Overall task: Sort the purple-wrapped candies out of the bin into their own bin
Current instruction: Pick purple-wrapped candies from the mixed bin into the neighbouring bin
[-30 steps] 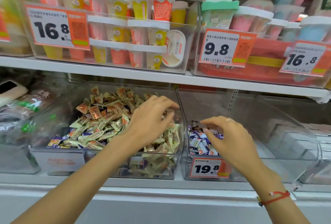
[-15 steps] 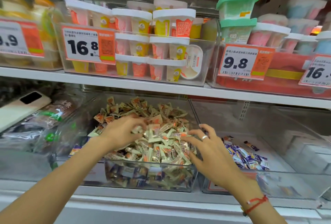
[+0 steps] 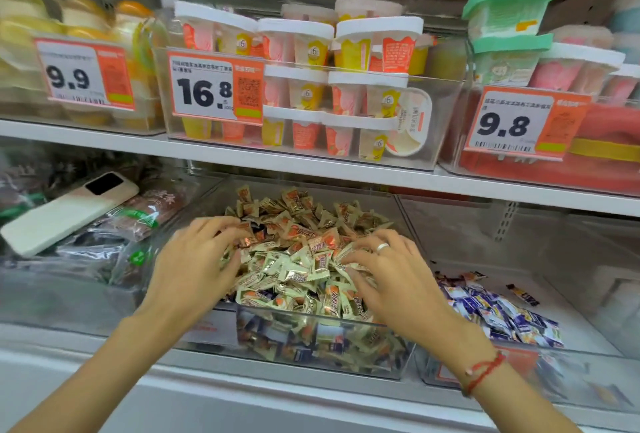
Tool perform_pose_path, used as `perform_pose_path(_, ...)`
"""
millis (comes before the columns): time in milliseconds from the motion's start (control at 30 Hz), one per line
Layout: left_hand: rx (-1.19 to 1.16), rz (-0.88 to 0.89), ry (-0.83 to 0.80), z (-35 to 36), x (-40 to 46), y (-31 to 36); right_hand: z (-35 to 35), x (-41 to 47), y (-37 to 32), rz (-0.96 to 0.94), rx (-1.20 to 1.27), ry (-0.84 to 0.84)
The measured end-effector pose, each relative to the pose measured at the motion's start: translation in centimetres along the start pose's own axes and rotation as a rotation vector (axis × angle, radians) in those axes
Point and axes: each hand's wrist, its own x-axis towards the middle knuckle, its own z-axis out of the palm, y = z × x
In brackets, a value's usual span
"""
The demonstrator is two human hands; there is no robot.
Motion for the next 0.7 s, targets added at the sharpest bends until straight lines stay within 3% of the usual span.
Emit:
perform_pose_path(100,0.077,-0.092,0.119,-0.5,-0.5,-2.8,1.1,4.8,-2.5,-0.069,0.124,-0.209)
perform_pose_path(267,0.127,-0.343,0.004,0.7,-2.0,-4.8,5.7,14.3,-6.2,-0.139,0.174,-0.413)
perform_pose_path(367,0.143,-0.335,0.01,1.0,-1.8,-4.8,7.7,18.8,-7.6,-0.14,0.073,-0.433)
perform_pose_path(500,0.219,-0.32,-0.018,1.1,-1.8,-5.0,10.2,21.0,-9.1,-0.054,0.031,-0.581)
perform_pose_path(700,0.203,-0.305,-0.046,1.0,-2.0,-5.1,11.6,21.0,-10.3,-0.081,0.053,-0.591)
